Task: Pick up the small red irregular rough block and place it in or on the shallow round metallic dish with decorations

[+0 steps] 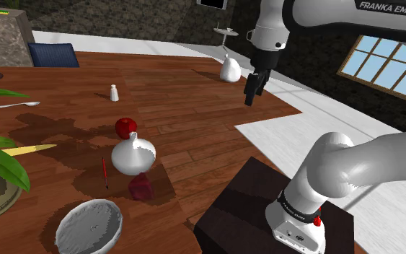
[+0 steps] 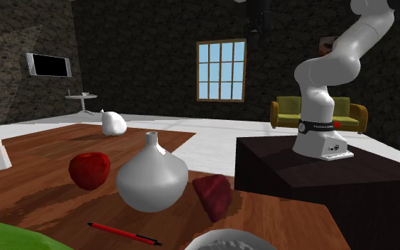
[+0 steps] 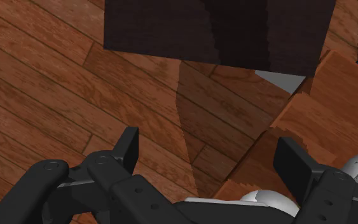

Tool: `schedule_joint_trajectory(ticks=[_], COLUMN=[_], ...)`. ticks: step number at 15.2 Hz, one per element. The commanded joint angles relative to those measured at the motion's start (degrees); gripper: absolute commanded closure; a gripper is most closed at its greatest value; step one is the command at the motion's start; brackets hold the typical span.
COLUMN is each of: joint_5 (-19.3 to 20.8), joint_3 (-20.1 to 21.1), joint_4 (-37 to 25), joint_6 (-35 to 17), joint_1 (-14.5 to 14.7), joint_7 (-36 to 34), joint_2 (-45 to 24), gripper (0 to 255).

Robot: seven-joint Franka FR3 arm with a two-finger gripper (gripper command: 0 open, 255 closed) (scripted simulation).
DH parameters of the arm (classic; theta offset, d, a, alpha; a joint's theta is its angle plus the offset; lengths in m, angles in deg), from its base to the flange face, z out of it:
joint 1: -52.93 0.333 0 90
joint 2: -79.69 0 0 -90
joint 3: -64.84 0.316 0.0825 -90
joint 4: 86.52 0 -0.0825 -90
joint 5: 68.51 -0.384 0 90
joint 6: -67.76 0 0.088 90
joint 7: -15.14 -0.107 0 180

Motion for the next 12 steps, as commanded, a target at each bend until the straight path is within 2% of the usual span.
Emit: schedule_joint_trajectory(ticks=[1, 12], joint_5=[0.0, -5.9], joint_3=[0.0, 7.8], joint_4=[0.0, 8.3], joint_6=[0.0, -21.2], joint_1=[0.0, 3.6], joint_7=[0.0, -7.4], joint_2=[0.0, -11.1], gripper=[0, 0])
